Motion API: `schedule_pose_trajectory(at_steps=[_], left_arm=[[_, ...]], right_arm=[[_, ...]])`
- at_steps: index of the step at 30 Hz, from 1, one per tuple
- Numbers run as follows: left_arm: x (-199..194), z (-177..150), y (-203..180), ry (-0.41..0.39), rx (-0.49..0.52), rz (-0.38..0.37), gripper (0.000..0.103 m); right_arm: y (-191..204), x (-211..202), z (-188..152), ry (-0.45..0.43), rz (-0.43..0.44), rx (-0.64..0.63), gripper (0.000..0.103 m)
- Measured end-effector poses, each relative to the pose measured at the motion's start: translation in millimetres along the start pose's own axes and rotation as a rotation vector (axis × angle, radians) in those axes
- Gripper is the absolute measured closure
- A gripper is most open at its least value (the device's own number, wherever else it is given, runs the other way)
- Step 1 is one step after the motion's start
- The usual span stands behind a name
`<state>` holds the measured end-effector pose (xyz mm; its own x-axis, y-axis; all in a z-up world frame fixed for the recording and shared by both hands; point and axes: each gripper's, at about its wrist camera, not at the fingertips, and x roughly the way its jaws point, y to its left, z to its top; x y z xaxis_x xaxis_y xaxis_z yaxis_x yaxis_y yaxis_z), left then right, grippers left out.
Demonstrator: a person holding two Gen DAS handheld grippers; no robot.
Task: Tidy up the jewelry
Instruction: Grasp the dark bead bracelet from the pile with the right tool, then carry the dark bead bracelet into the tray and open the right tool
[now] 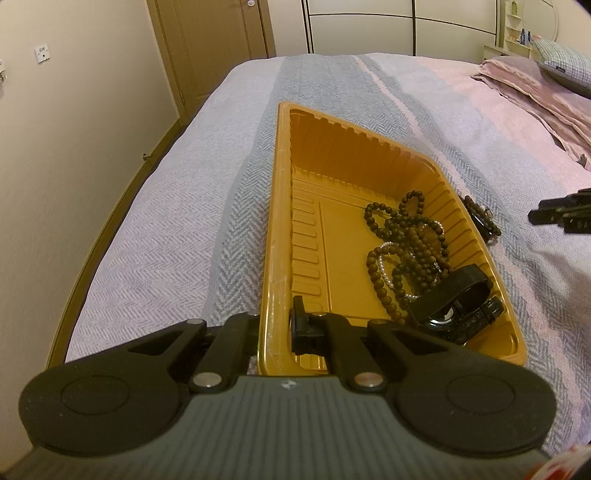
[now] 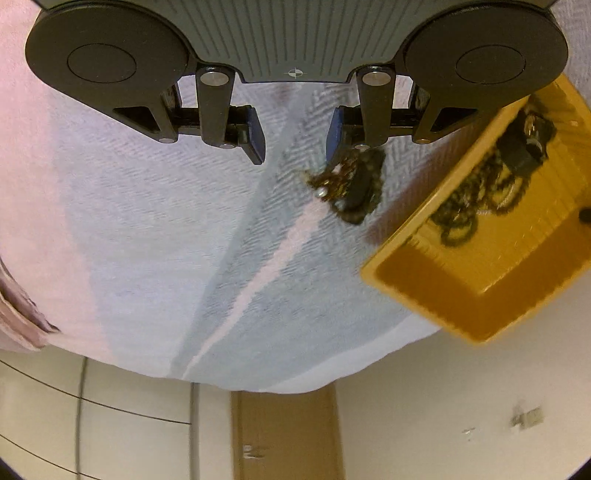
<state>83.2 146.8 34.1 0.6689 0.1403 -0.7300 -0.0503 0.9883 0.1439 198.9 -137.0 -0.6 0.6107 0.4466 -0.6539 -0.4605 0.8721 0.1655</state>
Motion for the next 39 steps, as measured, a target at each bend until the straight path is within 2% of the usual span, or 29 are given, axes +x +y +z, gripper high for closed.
schedule_pose_trajectory(at_steps=[3, 9, 15, 18, 20, 22, 31, 39], left_arm=[[0.0, -0.4, -0.5, 0.0, 0.001, 0.001, 0.1], [0.3, -0.4, -0.6, 0.0, 0.001, 0.001, 0.1], [0.4, -0.5, -0.4, 0.001, 0.001, 0.0, 0.1], [0.2, -0.7, -0.6, 0.0, 0.002, 0.0, 0.1], [0.6, -0.5, -0.6, 0.0, 0.001, 0.0, 0.1], [0.4, -0.5, -0.5, 0.0, -0.001, 0.0, 0.1], [0.9, -1.6, -0.7, -0.002, -0.002, -0.002, 0.1], [-0.7, -1.4, -1.4, -0.006, 0.0, -0.002, 0.099]], right_arm=[[7.9, 8.6, -3.1, 0.019, 0.052, -0.009, 0.066], [26.0, 20.8, -1.1, 0.023, 0.077, -0.066, 0.067], [45.9, 35.3, 7.1, 0.017, 0.097, -0.139, 0.078], [52.4, 45.1, 8.7, 0.026, 0.085, -0.173, 0.084], [54.9, 49.8, 8.2, 0.031, 0.076, -0.195, 0.093], [55.4, 50.6, 7.3, 0.025, 0.062, -0.204, 0.094], [32.6, 7.2, 5.6, -0.036, 0.016, -0.143, 0.096], [0.2, -36.5, 2.9, -0.052, 0.007, -0.043, 0.096]])
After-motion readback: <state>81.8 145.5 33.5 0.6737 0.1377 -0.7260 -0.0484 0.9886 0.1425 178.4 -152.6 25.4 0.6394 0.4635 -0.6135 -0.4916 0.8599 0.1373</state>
